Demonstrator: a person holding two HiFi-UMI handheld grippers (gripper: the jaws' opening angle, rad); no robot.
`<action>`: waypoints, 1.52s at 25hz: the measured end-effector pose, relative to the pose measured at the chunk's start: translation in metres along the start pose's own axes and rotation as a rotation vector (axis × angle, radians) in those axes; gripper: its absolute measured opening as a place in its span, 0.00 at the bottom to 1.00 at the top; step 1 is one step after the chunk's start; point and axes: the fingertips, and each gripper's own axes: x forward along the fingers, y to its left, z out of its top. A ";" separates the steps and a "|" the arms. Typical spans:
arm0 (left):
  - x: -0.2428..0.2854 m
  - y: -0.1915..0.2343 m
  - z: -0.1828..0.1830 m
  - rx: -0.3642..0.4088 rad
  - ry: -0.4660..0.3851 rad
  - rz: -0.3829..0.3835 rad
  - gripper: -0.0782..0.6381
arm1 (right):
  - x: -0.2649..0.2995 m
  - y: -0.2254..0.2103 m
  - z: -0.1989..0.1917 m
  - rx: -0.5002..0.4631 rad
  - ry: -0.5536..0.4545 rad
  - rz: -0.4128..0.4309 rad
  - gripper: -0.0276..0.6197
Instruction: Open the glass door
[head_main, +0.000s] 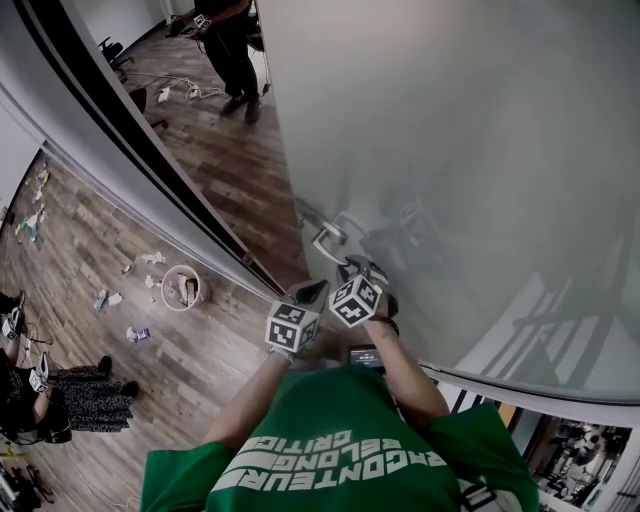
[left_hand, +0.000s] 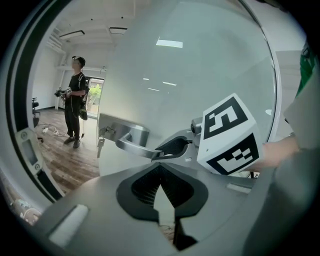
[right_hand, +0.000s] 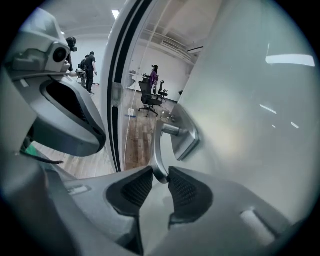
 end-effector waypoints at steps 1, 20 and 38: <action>0.000 0.001 0.000 -0.003 0.002 -0.001 0.13 | 0.002 -0.002 -0.001 0.004 0.003 -0.002 0.18; 0.076 0.012 0.025 0.002 -0.011 -0.081 0.13 | 0.044 -0.085 -0.027 0.127 0.040 -0.032 0.18; 0.144 0.022 0.060 0.029 0.021 -0.145 0.13 | 0.066 -0.178 -0.060 0.250 0.079 -0.121 0.18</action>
